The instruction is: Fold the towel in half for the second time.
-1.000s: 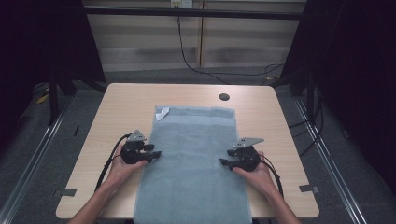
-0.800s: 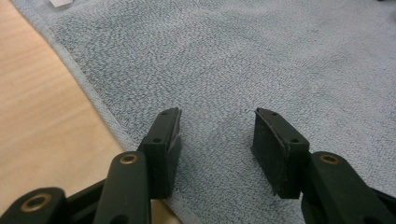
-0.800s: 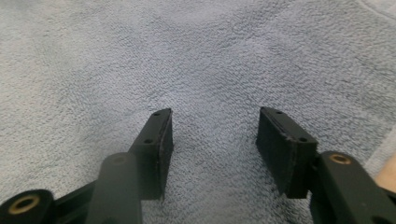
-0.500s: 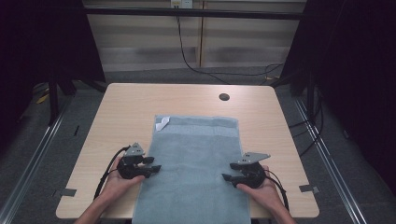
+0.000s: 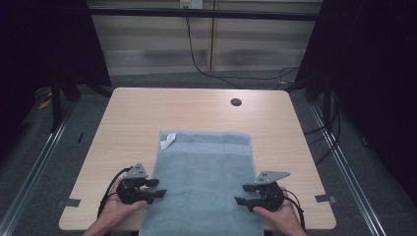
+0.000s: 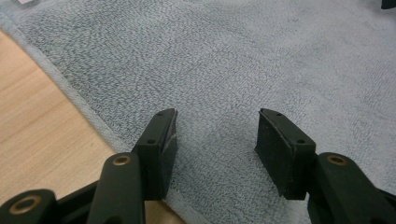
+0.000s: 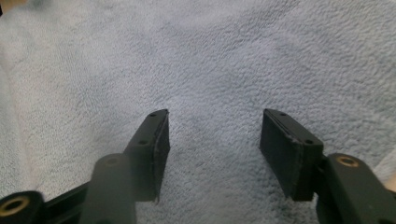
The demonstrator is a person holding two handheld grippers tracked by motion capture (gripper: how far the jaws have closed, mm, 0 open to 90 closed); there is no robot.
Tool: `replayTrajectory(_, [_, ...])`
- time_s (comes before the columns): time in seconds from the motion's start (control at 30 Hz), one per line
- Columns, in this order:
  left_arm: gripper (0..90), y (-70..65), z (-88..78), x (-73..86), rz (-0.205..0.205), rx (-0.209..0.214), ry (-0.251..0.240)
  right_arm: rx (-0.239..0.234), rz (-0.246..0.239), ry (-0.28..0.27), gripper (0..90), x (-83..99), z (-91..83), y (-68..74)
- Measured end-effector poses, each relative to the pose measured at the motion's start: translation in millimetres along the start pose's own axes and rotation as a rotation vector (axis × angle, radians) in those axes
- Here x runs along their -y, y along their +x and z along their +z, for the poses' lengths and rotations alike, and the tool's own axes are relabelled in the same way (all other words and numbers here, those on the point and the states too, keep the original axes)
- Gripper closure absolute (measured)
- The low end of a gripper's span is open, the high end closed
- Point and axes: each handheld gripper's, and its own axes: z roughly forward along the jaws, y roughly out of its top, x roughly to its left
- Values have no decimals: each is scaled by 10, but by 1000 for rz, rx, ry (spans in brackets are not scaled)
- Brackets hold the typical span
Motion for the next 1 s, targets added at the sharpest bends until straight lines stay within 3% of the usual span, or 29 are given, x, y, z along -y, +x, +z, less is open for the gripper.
replayTrajectory(0.13, [448,95,34,-85,-20,2,-12,21,17,-55,369,-132,-42,-110])
replayTrajectory(0.3, [388,209,7,-215,-37,-20,-49,57,46,-65,366,-283,-33,-368])
replayTrajectory(0.43, [355,345,42,-349,-53,-39,-46,93,92,-78,348,-389,-24,-605])
replayTrajectory(0.5, [349,437,71,-425,-75,-60,-71,94,104,-85,320,-459,-14,-711])
replayTrajectory(0.57, [348,492,104,-508,-87,-79,-70,75,138,-128,304,-545,-4,-802])
replayTrajectory(0.67, [363,547,187,-607,-94,-81,-88,99,122,-137,288,-707,40,-872])
replayTrajectory(0.7, [388,565,231,-625,-88,-95,-95,92,127,-139,294,-748,74,-915])
replayTrajectory(0.77, [411,600,356,-626,-85,-123,-68,128,120,-115,301,-814,184,-1025])
replayTrajectory(0.9, [419,601,464,-565,-49,-129,-15,164,137,-70,302,-871,365,-1228])
replayTrajectory(1.0, [420,601,458,-536,-64,-113,-36,183,146,-65,294,-909,474,-1297])
